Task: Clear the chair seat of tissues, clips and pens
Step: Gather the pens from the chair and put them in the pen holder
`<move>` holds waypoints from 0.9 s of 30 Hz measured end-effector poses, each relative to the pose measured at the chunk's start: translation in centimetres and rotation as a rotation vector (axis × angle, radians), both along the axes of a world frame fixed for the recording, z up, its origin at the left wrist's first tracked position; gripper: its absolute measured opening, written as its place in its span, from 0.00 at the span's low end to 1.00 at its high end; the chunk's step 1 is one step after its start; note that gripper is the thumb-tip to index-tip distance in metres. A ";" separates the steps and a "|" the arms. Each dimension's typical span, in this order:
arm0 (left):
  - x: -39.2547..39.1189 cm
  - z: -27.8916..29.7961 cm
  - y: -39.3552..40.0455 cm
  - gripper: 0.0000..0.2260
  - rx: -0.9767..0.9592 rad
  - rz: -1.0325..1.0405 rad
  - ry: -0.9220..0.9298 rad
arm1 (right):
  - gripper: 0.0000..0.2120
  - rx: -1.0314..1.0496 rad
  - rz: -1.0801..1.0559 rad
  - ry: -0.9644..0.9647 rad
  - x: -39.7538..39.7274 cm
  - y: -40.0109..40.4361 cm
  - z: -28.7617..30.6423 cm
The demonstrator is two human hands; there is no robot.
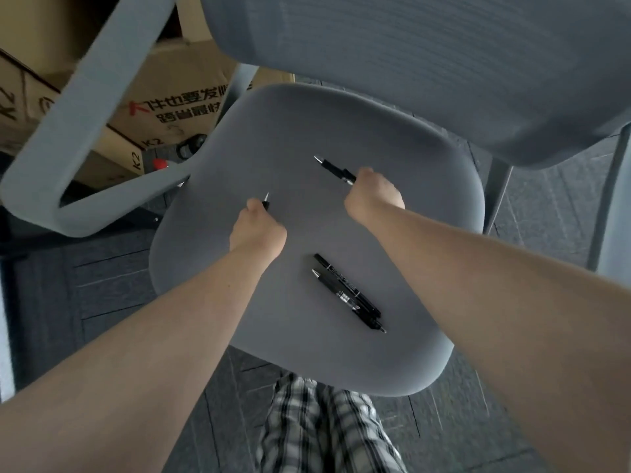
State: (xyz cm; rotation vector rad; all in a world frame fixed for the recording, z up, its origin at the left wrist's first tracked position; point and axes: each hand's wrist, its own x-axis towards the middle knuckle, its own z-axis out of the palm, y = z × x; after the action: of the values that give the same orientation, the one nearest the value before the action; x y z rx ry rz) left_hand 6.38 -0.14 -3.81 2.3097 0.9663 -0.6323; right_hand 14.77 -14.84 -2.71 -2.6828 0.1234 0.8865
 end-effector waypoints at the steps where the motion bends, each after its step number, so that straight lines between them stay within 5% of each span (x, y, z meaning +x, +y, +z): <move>1: -0.4 0.2 -0.4 0.13 -0.023 0.024 0.008 | 0.14 -0.003 -0.009 0.012 -0.4 -0.5 0.4; 6: -3.1 1.1 -2.6 0.18 -0.101 0.122 0.061 | 0.14 -0.025 0.035 0.040 -2.9 -3.0 1.9; 9: -5.2 1.8 -4.4 0.06 -0.157 0.117 0.110 | 0.13 -0.026 0.172 0.174 -4.8 -4.1 2.0; 12: -6.6 1.6 -6.2 0.18 -0.166 0.071 0.138 | 0.11 -0.015 0.255 0.257 -6.2 -4.5 1.5; 27: -7.7 -0.6 -10.1 0.11 -0.230 0.254 0.072 | 0.11 0.010 0.241 0.268 -9.5 -3.9 -1.1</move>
State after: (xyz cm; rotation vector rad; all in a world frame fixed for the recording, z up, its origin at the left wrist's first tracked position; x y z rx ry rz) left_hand -1.31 -10.24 -4.37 1.9372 1.1343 -0.6849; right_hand 5.29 -18.73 -3.83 -2.5929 -0.1485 1.3139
